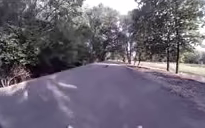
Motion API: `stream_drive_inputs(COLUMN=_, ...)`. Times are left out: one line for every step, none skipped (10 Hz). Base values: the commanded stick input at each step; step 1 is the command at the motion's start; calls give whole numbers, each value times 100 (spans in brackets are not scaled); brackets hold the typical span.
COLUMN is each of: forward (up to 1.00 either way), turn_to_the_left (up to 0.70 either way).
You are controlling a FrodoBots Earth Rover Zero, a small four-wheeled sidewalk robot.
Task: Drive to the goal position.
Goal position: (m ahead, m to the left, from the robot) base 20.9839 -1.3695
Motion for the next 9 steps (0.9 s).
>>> stream_drive_inputs(forward=70, turn_to_the_left=0)
stream_drive_inputs(forward=70, turn_to_the_left=0)
stream_drive_inputs(forward=70, turn_to_the_left=0)
stream_drive_inputs(forward=70, turn_to_the_left=0)
stream_drive_inputs(forward=70, turn_to_the_left=0)
stream_drive_inputs(forward=70, turn_to_the_left=0)
stream_drive_inputs(forward=70, turn_to_the_left=0)
stream_drive_inputs(forward=70, turn_to_the_left=0)
stream_drive_inputs(forward=70, turn_to_the_left=0)
